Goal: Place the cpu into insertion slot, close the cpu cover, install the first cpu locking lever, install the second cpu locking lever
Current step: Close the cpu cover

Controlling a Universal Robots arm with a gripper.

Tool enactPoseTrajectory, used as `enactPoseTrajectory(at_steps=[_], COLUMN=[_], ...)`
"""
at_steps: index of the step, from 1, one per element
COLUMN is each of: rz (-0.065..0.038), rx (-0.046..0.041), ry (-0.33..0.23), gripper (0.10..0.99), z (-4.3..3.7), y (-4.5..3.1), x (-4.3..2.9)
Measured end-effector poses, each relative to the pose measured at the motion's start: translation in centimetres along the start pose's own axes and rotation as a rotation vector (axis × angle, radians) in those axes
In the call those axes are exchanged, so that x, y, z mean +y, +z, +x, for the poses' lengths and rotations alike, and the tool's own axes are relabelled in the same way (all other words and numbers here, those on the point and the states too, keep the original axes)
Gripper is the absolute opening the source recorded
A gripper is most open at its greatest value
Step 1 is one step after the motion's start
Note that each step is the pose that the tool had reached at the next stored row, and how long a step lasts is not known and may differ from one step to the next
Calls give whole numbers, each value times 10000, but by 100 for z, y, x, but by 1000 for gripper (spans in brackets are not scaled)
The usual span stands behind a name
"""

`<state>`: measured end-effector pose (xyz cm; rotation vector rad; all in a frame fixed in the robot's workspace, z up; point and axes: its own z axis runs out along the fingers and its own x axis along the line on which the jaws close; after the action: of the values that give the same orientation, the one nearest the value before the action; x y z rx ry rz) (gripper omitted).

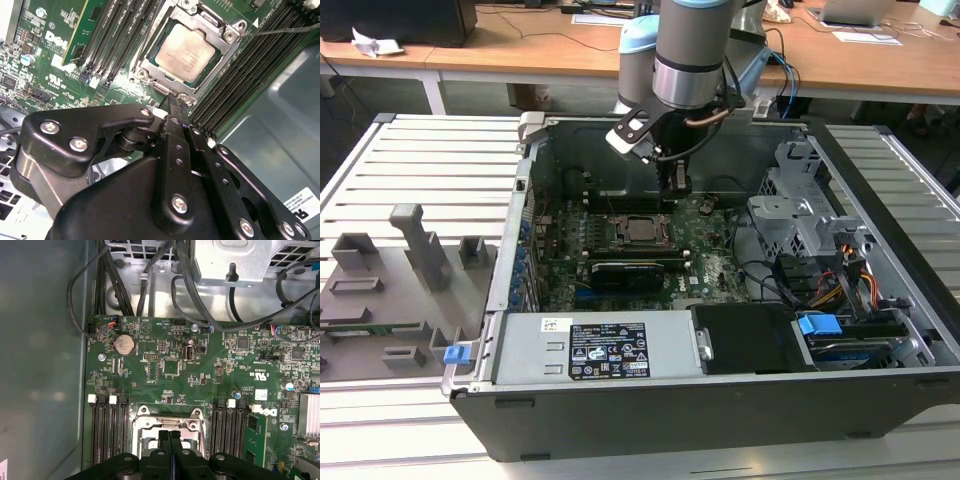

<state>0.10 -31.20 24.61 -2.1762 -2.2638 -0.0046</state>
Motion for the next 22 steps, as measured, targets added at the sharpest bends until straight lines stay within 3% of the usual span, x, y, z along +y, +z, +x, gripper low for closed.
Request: enactPoseTrajectory(at_steps=[15, 22], rz=[0, -1], rx=[1, 2], ry=[0, -1], gripper=[110, 110], z=[4, 7], y=[13, 59], x=[-92, -183])
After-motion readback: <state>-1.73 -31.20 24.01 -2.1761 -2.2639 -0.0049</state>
